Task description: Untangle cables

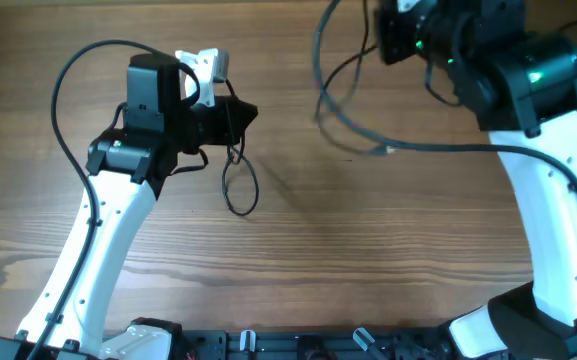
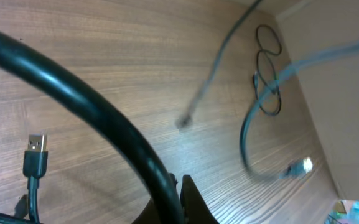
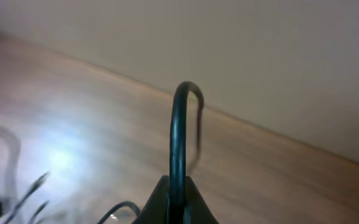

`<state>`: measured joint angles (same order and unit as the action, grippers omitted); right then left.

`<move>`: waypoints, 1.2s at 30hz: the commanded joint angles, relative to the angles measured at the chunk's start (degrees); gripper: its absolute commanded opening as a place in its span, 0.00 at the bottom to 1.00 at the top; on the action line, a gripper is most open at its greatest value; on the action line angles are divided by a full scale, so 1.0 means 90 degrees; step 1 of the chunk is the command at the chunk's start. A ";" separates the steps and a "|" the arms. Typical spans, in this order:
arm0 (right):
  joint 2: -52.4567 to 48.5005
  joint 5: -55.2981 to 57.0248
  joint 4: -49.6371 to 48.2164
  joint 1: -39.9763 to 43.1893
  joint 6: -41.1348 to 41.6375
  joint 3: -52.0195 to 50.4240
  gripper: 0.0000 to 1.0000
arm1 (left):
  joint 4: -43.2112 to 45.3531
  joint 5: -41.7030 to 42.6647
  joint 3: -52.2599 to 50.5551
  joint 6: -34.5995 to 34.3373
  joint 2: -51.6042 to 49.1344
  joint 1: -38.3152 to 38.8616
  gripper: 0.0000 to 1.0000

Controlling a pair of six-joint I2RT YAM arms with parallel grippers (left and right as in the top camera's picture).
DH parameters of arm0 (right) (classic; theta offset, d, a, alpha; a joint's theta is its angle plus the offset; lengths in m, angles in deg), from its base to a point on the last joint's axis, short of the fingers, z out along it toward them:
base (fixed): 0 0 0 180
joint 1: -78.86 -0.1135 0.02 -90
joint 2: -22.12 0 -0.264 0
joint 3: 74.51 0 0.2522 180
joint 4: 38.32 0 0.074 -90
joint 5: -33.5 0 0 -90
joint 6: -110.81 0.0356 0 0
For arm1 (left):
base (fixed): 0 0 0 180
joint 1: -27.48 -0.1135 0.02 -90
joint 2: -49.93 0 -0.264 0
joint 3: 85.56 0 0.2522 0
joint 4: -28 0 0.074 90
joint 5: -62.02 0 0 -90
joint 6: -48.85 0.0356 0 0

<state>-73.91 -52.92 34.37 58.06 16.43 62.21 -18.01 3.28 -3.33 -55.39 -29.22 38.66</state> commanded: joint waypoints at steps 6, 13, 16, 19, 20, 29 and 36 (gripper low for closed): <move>-0.0070 0.1137 -0.0085 0.1785 0.0743 0.0039 0.04 | -0.0017 -0.0058 0.0061 -0.0012 0.0056 -0.0036 0.04; -0.0068 0.2623 0.0736 0.3014 0.2261 0.0039 0.04 | -0.0148 -0.0058 0.0061 -0.0012 0.0056 -0.0036 0.04; -0.0085 0.2346 0.0882 0.3254 0.2528 0.0039 0.04 | -0.0245 -0.0061 0.0061 -0.0010 0.0056 -0.0036 0.04; -0.0214 0.2290 0.0855 0.3269 0.2538 0.0039 0.04 | -0.0243 -0.0058 0.0061 -0.0012 0.0056 -0.0036 0.04; -0.0294 0.2317 0.0831 0.3276 0.2550 0.0039 0.04 | -0.0245 -0.0058 0.0061 -0.0012 0.0056 -0.0036 0.04; -0.1698 0.2436 -0.0522 0.3439 0.2929 0.0039 0.04 | -0.0253 -0.0058 0.0061 -0.0012 0.0056 -0.0036 0.04; -0.2395 0.3597 -0.0780 0.3456 0.3213 0.0039 0.07 | -0.0255 -0.0058 0.0061 -0.0012 0.0056 -0.0036 0.04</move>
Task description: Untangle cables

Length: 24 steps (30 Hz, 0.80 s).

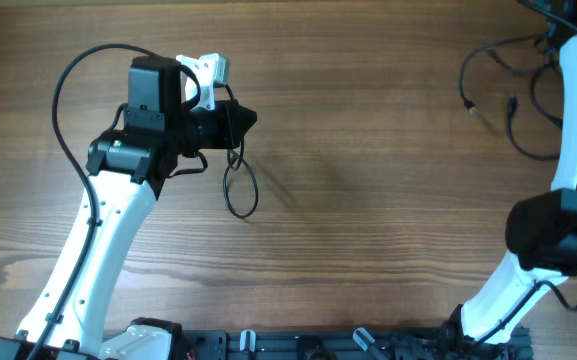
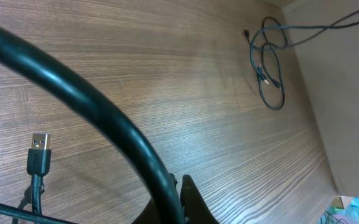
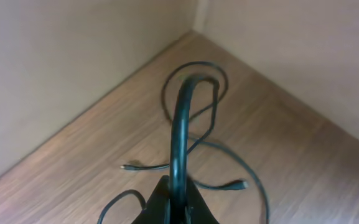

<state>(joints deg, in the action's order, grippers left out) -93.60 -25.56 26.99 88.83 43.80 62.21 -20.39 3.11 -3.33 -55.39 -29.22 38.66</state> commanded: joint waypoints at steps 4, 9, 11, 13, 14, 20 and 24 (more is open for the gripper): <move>-0.0610 0.0444 0.0362 0.0051 0.0175 0.0039 0.94 | 0.0005 -0.0039 0.0061 -0.0012 0.0056 -0.0036 0.04; -0.0843 -0.0442 0.0765 0.0187 0.0180 0.0039 1.00 | -0.0015 -0.0036 0.0061 -0.0012 0.0056 -0.0036 0.04; -0.0848 -0.0913 0.1037 0.0313 0.0175 0.0039 0.99 | -0.0019 -0.0039 0.0061 -0.0012 0.0056 -0.0036 0.04; -0.0833 -0.1532 0.1540 0.0481 0.0134 0.0039 1.00 | -0.0034 -0.0036 0.0061 -0.0012 0.0056 -0.0036 0.04; -0.0833 -0.1807 0.1812 0.0549 0.0121 0.0039 1.00 | -0.0041 -0.0036 0.0061 -0.0012 0.0056 -0.0036 0.04; -0.0833 -0.1508 0.3164 0.0746 0.0153 0.0039 1.00 | -0.0044 -0.0036 0.0061 -0.0012 0.0056 -0.0034 0.04; -0.0833 -0.0721 0.3708 0.0746 0.0629 0.0039 1.00 | -0.0046 -0.0036 0.0061 -0.0012 0.0056 -0.0034 0.04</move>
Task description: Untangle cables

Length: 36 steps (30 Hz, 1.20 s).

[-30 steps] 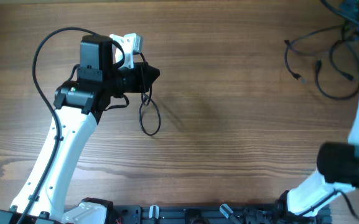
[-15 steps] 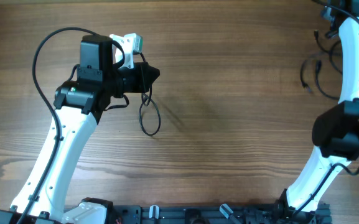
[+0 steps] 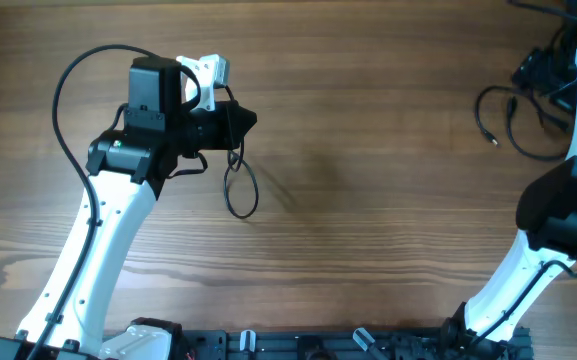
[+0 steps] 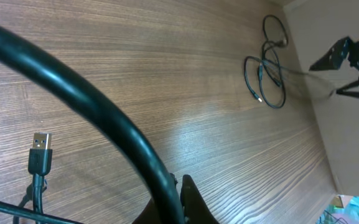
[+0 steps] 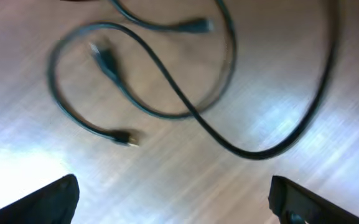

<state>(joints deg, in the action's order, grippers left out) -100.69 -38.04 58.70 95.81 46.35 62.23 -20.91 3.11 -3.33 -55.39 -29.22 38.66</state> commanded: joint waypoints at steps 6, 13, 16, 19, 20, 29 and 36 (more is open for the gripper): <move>-0.0044 -0.0068 0.0991 -0.0112 -0.0095 0.0036 1.00 | 0.0015 -0.0039 0.0061 -0.0010 0.0056 -0.0034 0.04; 0.0333 -0.2035 0.0146 -0.1406 -0.2331 0.0036 1.00 | -0.0005 -0.0039 0.0061 -0.0012 0.0056 -0.0034 0.07; 0.0427 -0.2669 -0.0367 -0.2045 -0.2727 0.0036 1.00 | -0.0058 -0.0039 0.0061 -0.0015 0.0053 0.0002 0.07; 0.0432 -0.2958 -0.0719 -0.2378 -0.2829 0.0036 1.00 | -0.0080 -0.0151 0.0058 -0.0209 -0.0002 0.0138 0.06; 0.0432 -0.3084 -0.0845 -0.2407 -0.2832 0.0036 1.00 | -0.0080 -0.0299 0.0053 -0.0391 -0.0073 0.0226 0.05; 0.0432 -0.3359 -0.1071 -0.2305 -0.2975 0.0036 1.00 | 0.0148 -0.1083 0.0046 -0.1056 -0.1416 0.1081 0.04; 0.0432 -0.3461 -0.1173 -0.2305 -0.2990 0.0036 1.00 | 0.0340 -0.1098 0.0049 -0.1324 -0.2052 0.1671 1.00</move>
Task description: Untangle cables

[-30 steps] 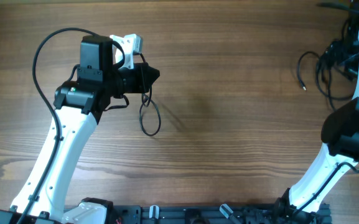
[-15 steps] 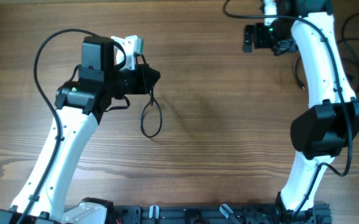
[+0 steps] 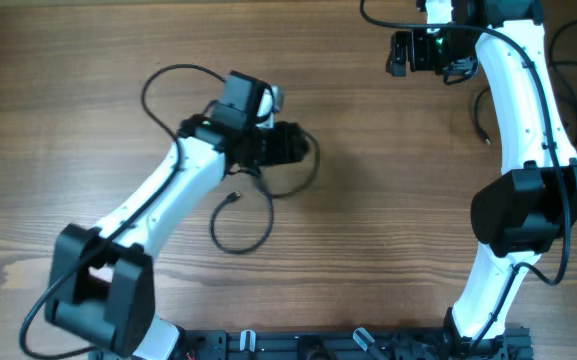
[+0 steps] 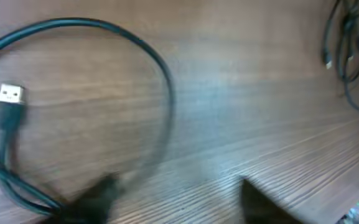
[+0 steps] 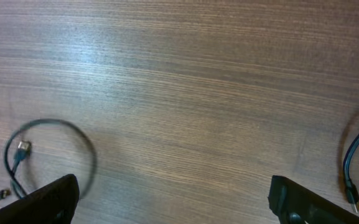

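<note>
A black USB cable point(image 3: 233, 197) lies loose in loops on the wood table below my left gripper point(image 3: 303, 145), which is open and holds nothing. In the blurred left wrist view, the cable's loop and silver plug point(image 4: 10, 94) lie left of the open left gripper point(image 4: 179, 186). A second dark cable point(image 3: 484, 120) lies by the table's right edge, partly behind the right arm. My right gripper point(image 3: 393, 52) hovers open at the top centre. Under the open right gripper point(image 5: 174, 186) is bare wood, with the USB loop point(image 5: 48, 122) at the left and the second cable point(image 5: 351, 165) at the right.
The wood table point(image 3: 388, 230) carries nothing but the two cables. The right arm's white links point(image 3: 528, 110) stand along the right side. A black rail point(image 3: 298, 345) runs along the front edge. The second cable point(image 4: 347, 68) shows far off in the left wrist view.
My left gripper was shut on the black USB cable at the left. It is now open nearer the table's middle, and the cable lies loose. The open right gripper moved from the right edge to top centre.
Both grippers were shut on cables, the right one holding its cable up near the top centre. Then the right gripper held that cable over the far right corner. Then it was open with the cable lying there. Now the left has let go too, and the cables lie apart.
</note>
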`<state>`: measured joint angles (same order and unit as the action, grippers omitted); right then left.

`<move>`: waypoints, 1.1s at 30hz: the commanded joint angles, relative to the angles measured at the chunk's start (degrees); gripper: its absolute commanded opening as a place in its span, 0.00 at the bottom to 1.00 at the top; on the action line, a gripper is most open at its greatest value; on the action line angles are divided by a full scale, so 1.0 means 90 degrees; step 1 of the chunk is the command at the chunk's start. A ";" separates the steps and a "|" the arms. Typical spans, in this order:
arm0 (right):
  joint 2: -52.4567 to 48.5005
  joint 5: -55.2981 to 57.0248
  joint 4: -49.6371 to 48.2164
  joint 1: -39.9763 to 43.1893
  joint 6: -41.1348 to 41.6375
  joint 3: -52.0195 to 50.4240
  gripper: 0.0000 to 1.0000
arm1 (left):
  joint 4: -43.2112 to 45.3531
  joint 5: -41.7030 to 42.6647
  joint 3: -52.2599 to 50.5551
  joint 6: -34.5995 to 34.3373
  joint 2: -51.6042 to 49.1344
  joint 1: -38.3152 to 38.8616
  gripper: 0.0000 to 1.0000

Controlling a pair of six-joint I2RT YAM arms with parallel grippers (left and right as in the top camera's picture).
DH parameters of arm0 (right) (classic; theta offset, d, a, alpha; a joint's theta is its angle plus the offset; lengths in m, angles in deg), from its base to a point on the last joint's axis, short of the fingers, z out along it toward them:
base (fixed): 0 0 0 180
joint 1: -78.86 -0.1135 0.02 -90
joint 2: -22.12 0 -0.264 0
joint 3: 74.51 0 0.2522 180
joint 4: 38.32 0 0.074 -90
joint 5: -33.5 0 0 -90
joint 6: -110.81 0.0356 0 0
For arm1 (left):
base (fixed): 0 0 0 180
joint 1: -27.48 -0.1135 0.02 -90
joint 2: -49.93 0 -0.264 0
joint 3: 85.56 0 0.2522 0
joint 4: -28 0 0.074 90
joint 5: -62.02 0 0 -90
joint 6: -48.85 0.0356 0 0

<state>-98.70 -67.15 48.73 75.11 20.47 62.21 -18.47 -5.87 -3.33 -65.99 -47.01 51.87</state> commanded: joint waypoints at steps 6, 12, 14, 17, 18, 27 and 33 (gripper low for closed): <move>0.0211 -0.1030 -0.0155 -0.0012 -0.0131 0.0039 1.00 | 0.0041 -0.0231 0.0393 -0.0155 0.0512 -0.0180 1.00; 0.0209 -0.1829 -0.0238 -0.0372 -0.0107 0.0039 0.96 | -0.0486 -0.0590 0.0566 -0.0631 0.1620 -0.1826 1.00; 0.0209 -0.1826 -0.0231 -0.0595 -0.0104 0.0039 0.95 | -0.0690 -0.0588 0.0566 -0.0629 0.1819 -0.2346 1.00; 0.0197 -0.1766 -0.0214 -0.0996 -0.0090 0.0039 0.93 | -0.0971 -0.0585 0.0566 -0.0627 0.1938 -0.2922 1.00; 0.0194 -0.1746 -0.0214 -0.1149 -0.0036 0.0039 0.92 | -0.1069 -0.0585 0.0566 -0.0627 0.1940 -0.3104 1.00; -0.0296 -0.0867 -0.0017 -0.2868 0.0396 0.0032 0.71 | -0.1321 -0.0585 0.0563 -0.0600 0.1940 -0.4114 1.00; -0.0933 -0.0469 -0.0024 -0.3555 0.0731 0.0032 0.69 | -0.1350 -0.0588 0.0561 -0.0410 0.1938 -0.4129 1.00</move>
<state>-103.09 -74.19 48.41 45.01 25.37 62.21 -30.57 -11.03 1.34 -70.75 -29.72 15.08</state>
